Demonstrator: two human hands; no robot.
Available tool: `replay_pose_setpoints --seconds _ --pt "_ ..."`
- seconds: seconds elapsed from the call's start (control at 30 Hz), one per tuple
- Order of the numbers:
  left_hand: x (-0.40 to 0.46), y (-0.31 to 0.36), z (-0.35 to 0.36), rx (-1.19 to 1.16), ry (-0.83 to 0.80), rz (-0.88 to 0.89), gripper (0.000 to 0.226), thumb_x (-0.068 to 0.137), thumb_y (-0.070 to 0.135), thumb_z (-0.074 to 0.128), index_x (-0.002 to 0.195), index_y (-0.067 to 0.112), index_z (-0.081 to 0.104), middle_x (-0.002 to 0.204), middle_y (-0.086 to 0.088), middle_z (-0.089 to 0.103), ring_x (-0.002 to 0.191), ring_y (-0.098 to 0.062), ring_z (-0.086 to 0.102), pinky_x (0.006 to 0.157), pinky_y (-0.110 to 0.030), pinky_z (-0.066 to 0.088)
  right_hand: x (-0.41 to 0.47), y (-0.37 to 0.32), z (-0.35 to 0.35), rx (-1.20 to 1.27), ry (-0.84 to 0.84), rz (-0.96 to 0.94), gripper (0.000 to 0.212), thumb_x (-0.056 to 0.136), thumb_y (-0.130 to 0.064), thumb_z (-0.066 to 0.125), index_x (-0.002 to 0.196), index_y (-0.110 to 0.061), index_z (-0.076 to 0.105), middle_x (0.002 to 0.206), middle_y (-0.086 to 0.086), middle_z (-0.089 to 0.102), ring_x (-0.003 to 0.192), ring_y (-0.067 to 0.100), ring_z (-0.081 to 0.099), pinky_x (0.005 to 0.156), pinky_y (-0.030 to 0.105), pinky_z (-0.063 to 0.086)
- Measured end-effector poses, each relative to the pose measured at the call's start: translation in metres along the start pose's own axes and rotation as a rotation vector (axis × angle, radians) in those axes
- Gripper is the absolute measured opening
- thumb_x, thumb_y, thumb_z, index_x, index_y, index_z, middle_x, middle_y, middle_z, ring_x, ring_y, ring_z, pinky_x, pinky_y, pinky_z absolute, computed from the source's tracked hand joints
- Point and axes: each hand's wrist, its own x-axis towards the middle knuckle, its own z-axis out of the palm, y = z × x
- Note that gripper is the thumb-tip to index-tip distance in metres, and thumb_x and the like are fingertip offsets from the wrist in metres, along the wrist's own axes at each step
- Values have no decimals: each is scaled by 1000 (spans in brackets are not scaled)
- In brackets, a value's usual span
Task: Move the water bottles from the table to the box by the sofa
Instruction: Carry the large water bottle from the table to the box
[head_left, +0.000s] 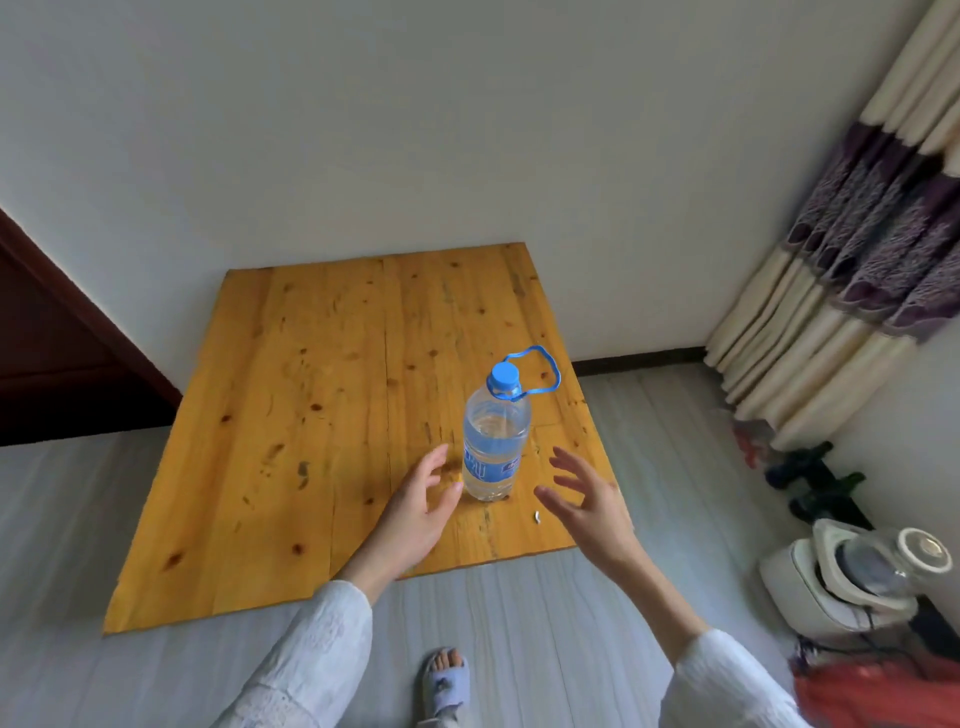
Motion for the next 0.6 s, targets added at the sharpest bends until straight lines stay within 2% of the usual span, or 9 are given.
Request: replay_pose_setpoints --seconds 0.1,0.23,0.3,0.4,0.5,0.6 --pt "50 -5 -6 43 -109 0 64 90 29 50 143 29 13 152 7 20 136 -10 26 112 -32 26 38 6 16 41 8 54 68 79 -25 67 138 -20 33 137 -2 46 114 9 47 90 27 45" --pt "94 -10 -1 22 -230 -26 76 87 36 53 143 35 2 155 11 10 141 -8 15 116 -36 20 64 14 31 95 -43 93 75 78 -21 69 141 -23 29 143 -4 41 125 11 43 99 28 42" --pt "113 -16 2 -1 -277 -38 79 82 44 54 142 38 2 155 10 12 140 -8 17 116 -42 23 77 19 35 141 -46 120 72 76 -22 69 138 -25 33 141 -3 44 127 11 44 103 31 42" --pt "129 -23 4 -84 -324 -51 83 69 64 52 137 46 8 148 16 24 136 -5 24 113 -45 29 92 23 35 179 -50 143 73 70 -36 66 134 -32 33 141 -3 45 126 6 44 104 34 43" --pt "147 -22 8 -163 -336 -42 87 62 77 51 134 48 15 137 32 27 133 6 24 112 -42 31 112 23 29 201 -94 155 71 70 -41 63 133 -40 30 143 -10 41 128 3 41 106 35 41" --pt "172 -11 15 -224 -335 -47 79 62 76 52 129 53 18 135 35 27 128 19 23 111 -31 32 139 23 23 238 -153 176 80 71 -39 65 139 -39 23 143 -19 36 132 3 35 108 36 36"
